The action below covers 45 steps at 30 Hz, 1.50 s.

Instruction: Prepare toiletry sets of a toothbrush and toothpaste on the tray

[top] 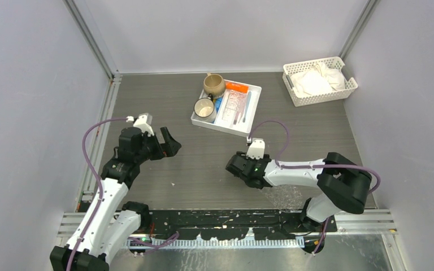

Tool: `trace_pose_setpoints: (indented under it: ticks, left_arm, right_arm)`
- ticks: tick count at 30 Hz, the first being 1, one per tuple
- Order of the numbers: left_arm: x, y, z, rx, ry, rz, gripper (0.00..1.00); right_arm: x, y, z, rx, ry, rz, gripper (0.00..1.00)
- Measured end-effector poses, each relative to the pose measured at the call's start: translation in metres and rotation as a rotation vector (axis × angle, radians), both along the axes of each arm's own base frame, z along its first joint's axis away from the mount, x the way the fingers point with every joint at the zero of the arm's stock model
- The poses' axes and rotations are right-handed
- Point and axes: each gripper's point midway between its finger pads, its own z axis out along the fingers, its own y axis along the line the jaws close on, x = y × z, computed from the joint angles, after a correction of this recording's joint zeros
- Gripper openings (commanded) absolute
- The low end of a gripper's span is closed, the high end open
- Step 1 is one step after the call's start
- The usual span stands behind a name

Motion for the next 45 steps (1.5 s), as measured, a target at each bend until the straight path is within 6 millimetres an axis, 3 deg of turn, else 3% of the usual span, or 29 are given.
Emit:
trace_pose_setpoints:
  ticks: [6,11,18,25,32,37,41,45]
  left_arm:
    - [0.0,0.0,0.0,0.0,0.001,0.0,1.0]
    - [0.0,0.0,-0.002,0.001,0.004,0.0,1.0]
    - [-0.001,0.0,-0.004,0.002,0.008,0.0,1.0]
    - [-0.001,0.001,-0.006,0.004,0.012,0.0,1.0]
    - [-0.004,0.002,-0.014,0.01,0.03,0.003,1.0]
    - [-0.004,0.002,-0.016,0.013,0.035,0.006,1.0]
    - [-0.004,0.002,-0.016,0.013,0.035,0.006,1.0]
    - [-0.004,0.002,-0.016,0.012,0.033,0.006,1.0]
  right_arm:
    - [0.009,0.003,0.002,0.096,-0.097,-0.013,0.8]
    - [0.018,0.02,0.005,0.188,-0.148,-0.002,0.8]
    - [0.039,0.059,0.007,0.312,-0.215,0.017,0.8]
    - [0.053,0.122,0.015,0.51,-0.222,0.098,0.8]
    - [0.048,0.178,0.02,0.675,-0.168,0.23,0.81]
    - [0.035,0.205,0.022,0.724,-0.13,0.311,0.81]
    - [0.022,0.211,0.022,0.711,-0.106,0.351,0.83]
    - [0.008,0.197,0.025,0.627,-0.07,0.38,0.85]
